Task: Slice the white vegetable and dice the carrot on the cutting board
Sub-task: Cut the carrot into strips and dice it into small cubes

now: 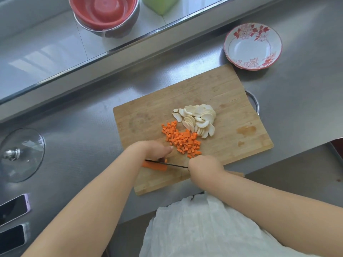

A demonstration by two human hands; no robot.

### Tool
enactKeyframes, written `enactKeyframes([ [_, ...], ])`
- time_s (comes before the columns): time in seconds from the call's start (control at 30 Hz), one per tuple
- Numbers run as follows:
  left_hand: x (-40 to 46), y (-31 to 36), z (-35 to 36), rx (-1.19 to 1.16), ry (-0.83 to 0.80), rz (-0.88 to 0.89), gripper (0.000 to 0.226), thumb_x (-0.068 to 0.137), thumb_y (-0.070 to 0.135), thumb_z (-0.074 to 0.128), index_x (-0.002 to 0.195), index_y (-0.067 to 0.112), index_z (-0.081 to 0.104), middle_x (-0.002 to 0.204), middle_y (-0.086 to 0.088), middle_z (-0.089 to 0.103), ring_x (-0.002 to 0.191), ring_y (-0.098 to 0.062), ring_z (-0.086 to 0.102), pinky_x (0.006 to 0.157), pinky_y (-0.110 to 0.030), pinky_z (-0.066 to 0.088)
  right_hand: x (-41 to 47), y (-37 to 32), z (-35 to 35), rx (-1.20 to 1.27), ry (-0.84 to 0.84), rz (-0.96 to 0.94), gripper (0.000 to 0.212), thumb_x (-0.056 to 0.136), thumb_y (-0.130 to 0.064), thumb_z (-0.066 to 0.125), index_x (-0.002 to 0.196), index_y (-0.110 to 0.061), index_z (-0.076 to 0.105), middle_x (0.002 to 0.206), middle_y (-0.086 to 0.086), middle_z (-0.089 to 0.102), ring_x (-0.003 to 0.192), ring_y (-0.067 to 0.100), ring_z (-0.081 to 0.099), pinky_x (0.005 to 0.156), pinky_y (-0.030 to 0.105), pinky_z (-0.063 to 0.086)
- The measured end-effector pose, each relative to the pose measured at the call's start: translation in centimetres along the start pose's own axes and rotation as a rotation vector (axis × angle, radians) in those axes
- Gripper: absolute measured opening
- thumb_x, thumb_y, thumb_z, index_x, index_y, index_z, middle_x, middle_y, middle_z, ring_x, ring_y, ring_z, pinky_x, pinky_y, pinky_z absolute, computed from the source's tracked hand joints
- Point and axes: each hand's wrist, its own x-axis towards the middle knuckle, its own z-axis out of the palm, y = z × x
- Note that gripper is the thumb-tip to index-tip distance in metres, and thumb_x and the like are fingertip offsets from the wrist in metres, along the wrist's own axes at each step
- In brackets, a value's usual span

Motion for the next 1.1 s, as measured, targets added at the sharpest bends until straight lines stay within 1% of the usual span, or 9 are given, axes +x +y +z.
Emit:
enactKeyframes([
  [0.07,0.1,-0.1,0.0,0.0,0.001,0.003,0.078,0.1,0.055,0.009,0.102,0.012,0.074,0.125,-0.008,0.057,0.116,-0.027,0.05,0.101,-0.04,0.032,-0.1,-0.2,0.0,-0.011,0.011,-0.004,0.024,0.089,0.001,0.049,0.101,-0.009,0.066,0.103,0.007,0.065,0.096,0.028,0.063,0.067,0.031,0.041],
  [0.17,0.3,-0.2,0.3,-0.007,0.02,0.005,0.077,0.099,0.057,0.011,0.101,0.012,0.073,0.123,-0.006,0.059,0.115,-0.026,0.051,0.103,-0.041,0.033,-0.2,-0.3,-0.1,-0.03,0.046,-0.012,0.02,0.087,0.004,0.051,0.094,-0.007,0.066,0.07,0.003,0.05,0.078,0.027,0.055,0.065,0.03,0.037],
  [0.27,-0.8,-0.6,-0.2,-0.17,0.206,0.008,0.068,0.099,0.057,0.017,0.1,0.014,0.071,0.111,-0.004,0.065,0.104,-0.023,0.057,0.094,-0.039,0.042,-0.4,0.0,0.1,-0.022,0.065,-0.007,0.018,0.087,0.004,0.051,0.088,-0.008,0.064,0.064,0.001,0.039,0.075,0.024,0.049,0.064,0.029,0.035],
  [0.4,-2.6,-2.3,-0.2,-0.512,1.069,0.144,0.036,0.101,0.036,0.038,0.086,0.01,0.059,0.08,0.0,0.06,0.074,-0.018,0.054,0.064,-0.036,0.043,-0.8,1.1,0.7,0.103,0.075,0.059,0.018,0.097,-0.014,0.047,0.101,-0.011,0.064,0.09,0.004,0.061,0.08,0.025,0.057,0.06,0.029,0.037],
  [0.5,-2.7,-4.3,2.5,-0.579,1.625,0.209,0.014,0.097,0.017,0.048,0.092,0.007,0.056,0.085,0.003,0.051,0.077,-0.012,0.045,0.07,-0.022,0.034,-0.5,1.8,1.5,0.252,0.096,0.13,0.019,0.098,-0.024,0.044,0.103,-0.014,0.059,0.089,0.003,0.059,0.074,0.025,0.05,0.059,0.029,0.036],
  [0.57,-1.2,-5.6,5.6,-0.389,1.584,0.322,0.015,0.093,0.019,0.051,0.097,0.006,0.057,0.091,-0.005,0.056,0.085,-0.018,0.049,0.077,-0.025,0.038,-0.4,2.1,1.8,0.329,0.115,0.158,0.021,0.098,-0.03,0.043,0.104,-0.016,0.058,0.082,0.001,0.054,0.071,0.024,0.049,0.058,0.029,0.038],
  [0.7,2.1,-7.4,11.0,0.073,1.198,0.455,0.037,0.09,0.044,0.052,0.108,0.014,0.061,0.11,-0.004,0.06,0.095,-0.025,0.055,0.08,-0.039,0.048,-0.5,2.1,1.7,0.468,0.108,0.192,0.028,0.098,-0.037,0.044,0.101,-0.015,0.061,0.077,0.001,0.055,0.072,0.024,0.054,0.061,0.029,0.042],
  [0.83,3.5,-8.1,12.5,0.107,1.069,0.428,0.049,0.087,0.052,0.049,0.117,0.015,0.061,0.116,-0.002,0.057,0.099,-0.024,0.055,0.08,-0.04,0.052,-0.4,2.0,1.7,0.503,0.096,0.208,0.029,0.097,-0.038,0.045,0.099,-0.014,0.061,0.076,0.002,0.058,0.072,0.023,0.057,0.059,0.028,0.043],
  [1.1,4.1,-6.2,13.5,-0.219,1.118,0.271,0.043,0.086,0.052,0.052,0.104,0.015,0.065,0.099,0.001,0.057,0.09,-0.019,0.05,0.07,-0.032,0.046,-0.3,1.1,2.9,0.425,0.115,0.228,0.027,0.1,-0.033,0.042,0.097,-0.015,0.062,0.066,-0.002,0.048,0.068,0.022,0.052,0.053,0.027,0.037],
])
